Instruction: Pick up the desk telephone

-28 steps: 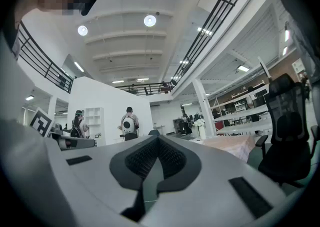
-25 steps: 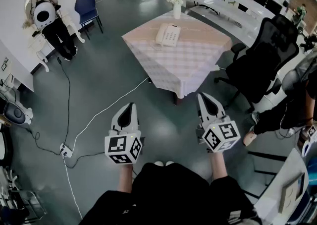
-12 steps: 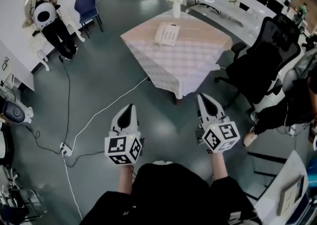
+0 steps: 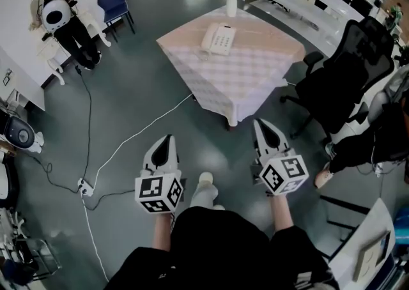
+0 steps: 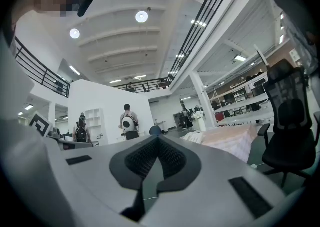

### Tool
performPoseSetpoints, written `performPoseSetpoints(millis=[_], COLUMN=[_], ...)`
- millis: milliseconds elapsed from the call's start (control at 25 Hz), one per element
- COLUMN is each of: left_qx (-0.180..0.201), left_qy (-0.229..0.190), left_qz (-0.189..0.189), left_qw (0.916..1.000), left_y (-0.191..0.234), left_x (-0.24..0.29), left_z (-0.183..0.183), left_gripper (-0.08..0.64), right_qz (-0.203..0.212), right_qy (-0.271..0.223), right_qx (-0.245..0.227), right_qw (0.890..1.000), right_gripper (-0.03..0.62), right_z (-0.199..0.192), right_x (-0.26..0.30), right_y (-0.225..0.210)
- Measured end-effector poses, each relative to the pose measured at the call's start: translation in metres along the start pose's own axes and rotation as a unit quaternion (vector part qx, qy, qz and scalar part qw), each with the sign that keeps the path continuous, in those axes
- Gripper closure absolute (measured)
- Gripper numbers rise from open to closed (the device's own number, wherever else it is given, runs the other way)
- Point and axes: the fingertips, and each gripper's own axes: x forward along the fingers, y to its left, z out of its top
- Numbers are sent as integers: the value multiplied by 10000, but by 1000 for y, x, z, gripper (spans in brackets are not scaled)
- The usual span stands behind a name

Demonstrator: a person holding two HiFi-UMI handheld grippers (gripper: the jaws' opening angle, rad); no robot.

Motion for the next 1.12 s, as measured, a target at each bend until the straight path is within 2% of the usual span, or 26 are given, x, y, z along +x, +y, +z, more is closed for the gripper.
performPoseSetpoints(millis=[400,920,1120], left_qx=[-59,-69,-177], left_qy=[143,230,51], left_qz=[-61,-470,-563], left_qw=[9999,9986,9982], left_y=[29,82,102], left_x=[63,184,213], left_z=[1,26,39], left_gripper=[560,560,560], right_qz=[-77,-422,-586], right_qy=[160,163,89], right_qx=[133,193,237], right_qw=[9998,9988,9980], right_gripper=[600,600,600], right_z=[-14,-13,-16], right_x=[62,180,212], right_y=[-25,-58,-67])
